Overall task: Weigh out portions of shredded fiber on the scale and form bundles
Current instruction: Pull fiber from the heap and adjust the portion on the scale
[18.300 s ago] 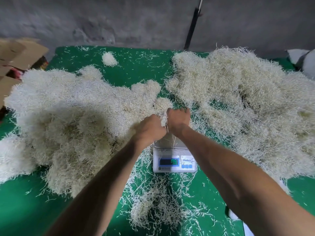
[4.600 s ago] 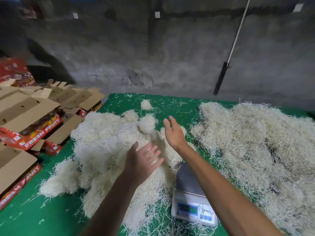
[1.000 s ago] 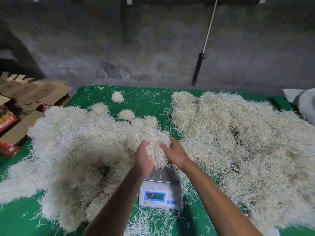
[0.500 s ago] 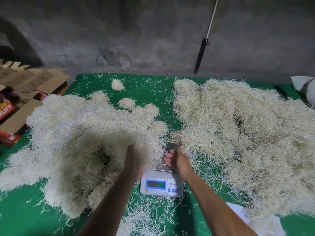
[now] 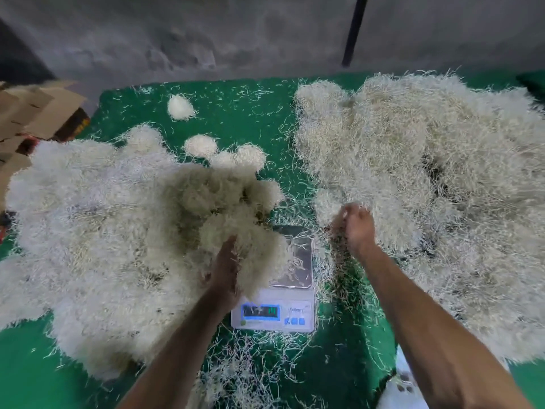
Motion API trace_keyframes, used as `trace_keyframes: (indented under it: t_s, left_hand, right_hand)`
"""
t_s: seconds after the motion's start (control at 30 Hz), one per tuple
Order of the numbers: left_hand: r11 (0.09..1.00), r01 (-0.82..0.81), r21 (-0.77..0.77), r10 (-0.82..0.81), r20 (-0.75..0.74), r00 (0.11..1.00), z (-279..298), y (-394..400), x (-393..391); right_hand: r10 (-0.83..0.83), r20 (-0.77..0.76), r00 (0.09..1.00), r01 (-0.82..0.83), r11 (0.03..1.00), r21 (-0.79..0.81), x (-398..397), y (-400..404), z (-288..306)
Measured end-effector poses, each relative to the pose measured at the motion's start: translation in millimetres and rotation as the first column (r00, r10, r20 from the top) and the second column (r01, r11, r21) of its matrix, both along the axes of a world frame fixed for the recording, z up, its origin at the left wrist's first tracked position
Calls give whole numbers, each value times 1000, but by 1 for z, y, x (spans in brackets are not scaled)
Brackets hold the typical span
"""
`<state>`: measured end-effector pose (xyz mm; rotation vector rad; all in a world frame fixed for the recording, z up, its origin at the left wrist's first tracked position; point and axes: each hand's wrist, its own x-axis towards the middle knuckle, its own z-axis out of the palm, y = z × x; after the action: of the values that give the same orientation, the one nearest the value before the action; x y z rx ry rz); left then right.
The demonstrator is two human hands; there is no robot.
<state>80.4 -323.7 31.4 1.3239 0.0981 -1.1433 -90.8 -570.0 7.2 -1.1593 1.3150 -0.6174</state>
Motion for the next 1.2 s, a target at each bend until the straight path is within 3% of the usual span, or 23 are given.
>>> trace_keyframes:
  t_s: [0.07, 0.13, 0.2, 0.27, 0.37, 0.43, 0.47, 0.5, 0.57, 0.63, 0.8, 0.87, 0.97, 1.2]
  left_hand:
    - [1000, -6, 2, 6, 6, 1000, -4, -3, 1]
    - [999, -22, -37, 22, 9, 1000, -6, -4, 2]
    - [996, -24, -80, 25, 17, 1000, -11, -1, 3]
    - [991, 56, -122, -47, 81, 996, 0, -3, -3]
    - [981, 185, -57, -186, -17, 982, 7, -5, -18]
    - [973, 227, 52, -227, -5, 974, 7, -2, -29]
    - [972, 231, 33, -229, -38, 973, 3, -1, -32]
    - [996, 94, -12, -95, -134, 986, 0, 1, -28]
    - [989, 132, -63, -143, -219, 965, 4, 11, -31]
    - [956, 281, -82, -282, -6, 959, 19, 23, -38]
    - [958, 284, -28, -278, 129, 952, 20, 65, -37]
    - [963, 263, -63, -251, 158, 955, 18, 88, -36]
    - [972, 203, -120, -198, 52, 979, 9, 115, -34]
    - [988, 19, -153, -44, -168, 985, -7, 140, -44]
  right_hand:
    - [26, -148, 989, -48, 987, -151, -8, -7, -4]
    - [114, -293, 949, -200, 939, -281, -16, -5, -4]
    - [225, -499, 837, -432, 832, -348, -22, 5, 1]
    - [234, -625, 745, -567, 715, -409, -20, 25, 14]
    - [389, -570, 724, -663, 622, -417, -1, 69, 36]
    - [597, -417, 685, -721, 637, -272, 11, 100, 43]
    - [641, -358, 679, -727, 653, -210, 15, 113, 43]
    - [636, -320, 702, -704, 688, -178, 17, 122, 42]
    - [523, -314, 792, -598, 767, -232, 18, 133, 40]
    - [398, -332, 855, -494, 820, -290, 19, 139, 42]
    - [345, -272, 898, -409, 883, -231, 19, 146, 59]
    - [304, -338, 891, -403, 872, -277, 12, 150, 66]
    - [71, -515, 854, -318, 856, -409, -8, 159, 60]
    - [52, -378, 924, -188, 925, -331, -41, 202, 33]
